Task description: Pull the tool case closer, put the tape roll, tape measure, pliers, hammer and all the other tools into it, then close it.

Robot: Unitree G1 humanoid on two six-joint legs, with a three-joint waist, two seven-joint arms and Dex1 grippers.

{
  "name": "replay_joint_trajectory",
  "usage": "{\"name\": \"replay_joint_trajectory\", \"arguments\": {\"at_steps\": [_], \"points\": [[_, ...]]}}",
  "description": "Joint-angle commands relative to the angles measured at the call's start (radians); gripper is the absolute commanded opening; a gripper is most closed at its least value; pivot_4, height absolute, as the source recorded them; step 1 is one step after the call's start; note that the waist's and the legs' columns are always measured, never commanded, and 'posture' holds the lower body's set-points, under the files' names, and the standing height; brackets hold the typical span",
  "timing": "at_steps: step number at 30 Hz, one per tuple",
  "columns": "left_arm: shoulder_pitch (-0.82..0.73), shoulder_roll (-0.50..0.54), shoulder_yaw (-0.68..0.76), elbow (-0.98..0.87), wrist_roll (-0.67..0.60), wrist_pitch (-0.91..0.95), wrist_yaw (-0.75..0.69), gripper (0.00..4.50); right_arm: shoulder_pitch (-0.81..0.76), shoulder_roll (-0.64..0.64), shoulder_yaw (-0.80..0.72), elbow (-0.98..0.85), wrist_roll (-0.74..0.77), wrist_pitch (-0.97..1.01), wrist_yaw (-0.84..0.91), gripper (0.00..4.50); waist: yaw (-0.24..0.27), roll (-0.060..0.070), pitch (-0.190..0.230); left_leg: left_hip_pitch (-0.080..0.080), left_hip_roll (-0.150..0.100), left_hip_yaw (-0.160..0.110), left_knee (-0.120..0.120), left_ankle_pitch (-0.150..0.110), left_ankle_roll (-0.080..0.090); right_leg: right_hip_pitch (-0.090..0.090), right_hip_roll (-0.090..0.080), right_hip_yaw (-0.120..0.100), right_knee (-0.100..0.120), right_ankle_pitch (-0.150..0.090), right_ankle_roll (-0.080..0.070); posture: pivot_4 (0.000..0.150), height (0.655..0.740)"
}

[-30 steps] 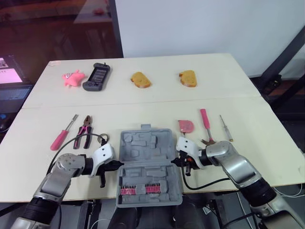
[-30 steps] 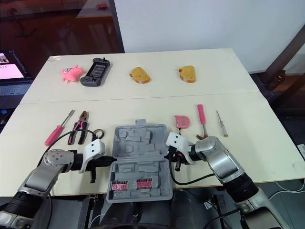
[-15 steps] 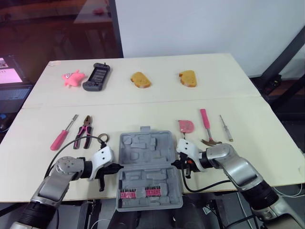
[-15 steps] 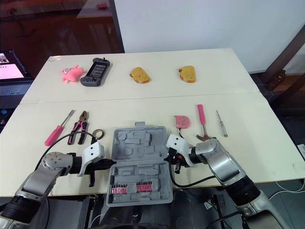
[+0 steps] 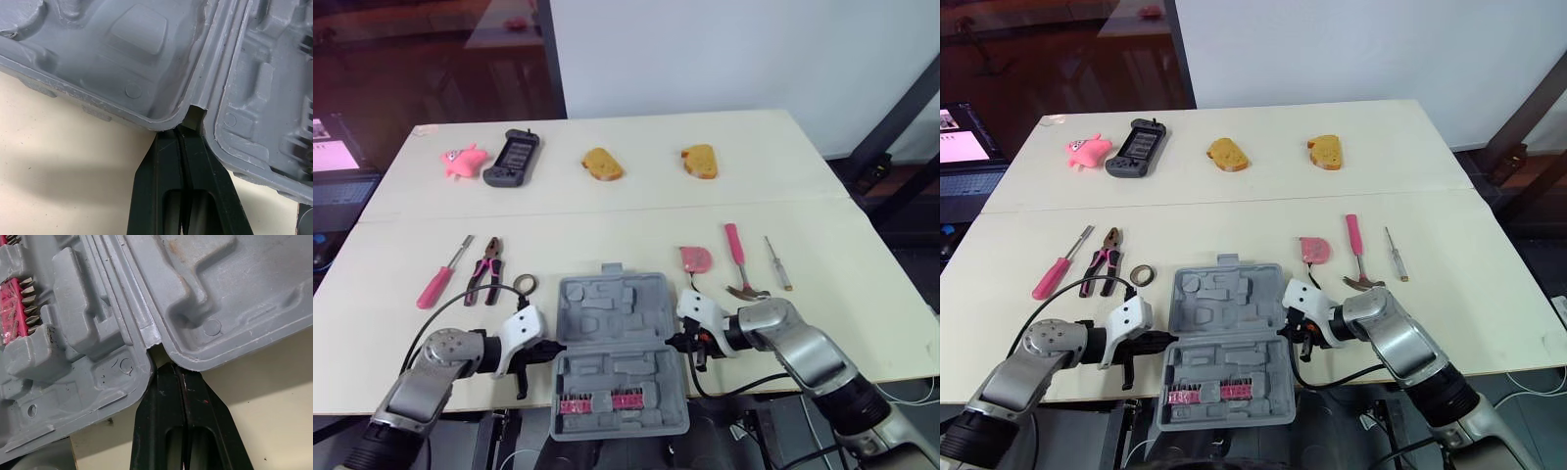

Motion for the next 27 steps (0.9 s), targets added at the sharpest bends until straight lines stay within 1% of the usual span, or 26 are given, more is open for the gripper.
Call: {"name": "replay_joint_trajectory", "arguments": {"at_steps": [1,7,16,20,22,24,25,26,27], "points": [[-0.003,0.006,0.0,-0.01,-0.01,-0.012,0.007,0.0,-0.002,-0.001,0.008,-0.028,0.025,-0.019,-0.001,0.01,0.0,0.0,0.0,0.0,0.0,0.0,0.0,0.0,0.0,0.0,0.0,0.0,0.0,0.0,0.0,0.15,0.74],[-0.008,0.018,0.016,0.011,-0.007,-0.02,0.016,0.0,-0.005,-0.02,-0.005,-0.003,0.029,-0.036,0.0,0.01,0.001,0.0,0.0,0.0,0.0,0.0,0.0,0.0,0.0,0.0,0.0,0.0,0.0,0.0,0.0,0.15,0.74],[-0.015,0.076,0.086,0.084,-0.037,-0.058,0.012,0.0,-0.016,-0.075,-0.054,0.058,0.057,-0.086,0.01,0.01,0.0,0.0,0.0,0.0,0.0,0.0,0.0,0.0,0.0,0.0,0.0,0.0,0.0,0.0,0.0,0.15,0.74],[0.001,0.081,0.144,0.071,-0.083,-0.065,0.014,0.0,0.001,-0.099,-0.118,0.031,0.102,-0.142,0.026,0.01,0.001,0.0,0.0,0.0,0.0,0.0,0.0,0.0,0.0,0.0,0.0,0.0,-0.001,0.0,0.0,0.15,0.74],[0.018,0.075,0.213,0.042,-0.136,-0.088,0.015,0.0,0.035,-0.119,-0.177,0.0,0.138,-0.205,0.04,0.01,0.001,0.0,0.0,0.0,0.0,0.0,0.0,0.0,0.0,0.0,0.0,0.0,-0.001,0.0,0.0,0.15,0.74],[0.042,0.088,0.285,0.022,-0.189,-0.105,-0.003,0.0,0.079,-0.145,-0.251,-0.035,0.196,-0.217,0.068,0.01,0.002,0.0,0.0,0.0,0.0,0.0,-0.001,0.0,0.0,0.0,0.0,0.0,-0.001,0.0,0.0,0.15,0.74],[0.056,0.104,0.324,0.026,-0.209,-0.122,-0.021,0.41,0.105,-0.161,-0.296,-0.042,0.22,-0.235,0.08,0.4,0.003,0.0,0.0,0.0,0.0,0.0,0.0,0.0,0.0,0.0,0.0,0.0,-0.001,0.0,0.0,0.15,0.74],[0.067,0.113,0.349,0.031,-0.221,-0.135,-0.033,0.53,0.123,-0.171,-0.324,-0.045,0.236,-0.25,0.087,0.53,0.002,0.0,0.0,0.0,0.0,0.0,0.0,0.0,0.0,0.0,0.0,0.0,-0.002,0.0,0.0,0.15,0.74],[0.08,0.129,0.385,0.041,-0.239,-0.147,-0.055,0.88,0.149,-0.186,-0.366,-0.044,0.259,-0.264,0.102,0.89,0.002,0.0,0.0,0.0,0.001,0.0,0.0,0.0,0.0,0.001,0.0,0.0,-0.002,0.0,0.0,0.15,0.74]]}}
